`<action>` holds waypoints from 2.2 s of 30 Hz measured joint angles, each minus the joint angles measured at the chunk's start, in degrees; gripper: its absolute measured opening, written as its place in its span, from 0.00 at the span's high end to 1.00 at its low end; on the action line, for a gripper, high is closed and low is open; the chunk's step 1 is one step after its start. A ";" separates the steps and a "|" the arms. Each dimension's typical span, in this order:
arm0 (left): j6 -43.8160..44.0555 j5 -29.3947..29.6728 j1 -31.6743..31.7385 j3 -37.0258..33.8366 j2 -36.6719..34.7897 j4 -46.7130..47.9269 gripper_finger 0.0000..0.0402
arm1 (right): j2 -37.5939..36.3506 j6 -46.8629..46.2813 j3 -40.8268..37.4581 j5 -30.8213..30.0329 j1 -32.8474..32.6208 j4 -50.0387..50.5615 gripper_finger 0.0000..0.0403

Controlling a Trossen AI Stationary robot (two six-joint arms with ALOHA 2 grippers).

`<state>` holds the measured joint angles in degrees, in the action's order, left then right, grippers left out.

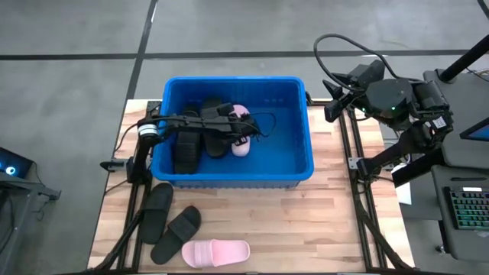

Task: Pick and place slides into bin
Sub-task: Put the top pink slide into the blue container, then stack the pink slide on top of the pink slide into the blue container

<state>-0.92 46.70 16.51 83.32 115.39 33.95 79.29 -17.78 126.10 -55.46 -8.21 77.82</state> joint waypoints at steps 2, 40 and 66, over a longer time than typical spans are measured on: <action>-1.09 0.02 0.00 0.01 0.00 -0.06 0.79 | 0.00 0.00 0.02 0.06 0.00 0.11 0.68; -4.19 -58.49 0.24 1.67 -25.59 -10.35 0.38 | -0.26 -0.85 0.00 -0.04 -0.02 3.45 0.68; 10.89 -72.30 -2.57 1.39 -34.70 -2.88 0.38 | 0.70 -3.28 -0.94 0.02 -0.02 5.97 0.68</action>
<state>9.97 -25.60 13.94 84.71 80.69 31.07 79.99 -21.06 125.16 -55.44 -8.23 83.80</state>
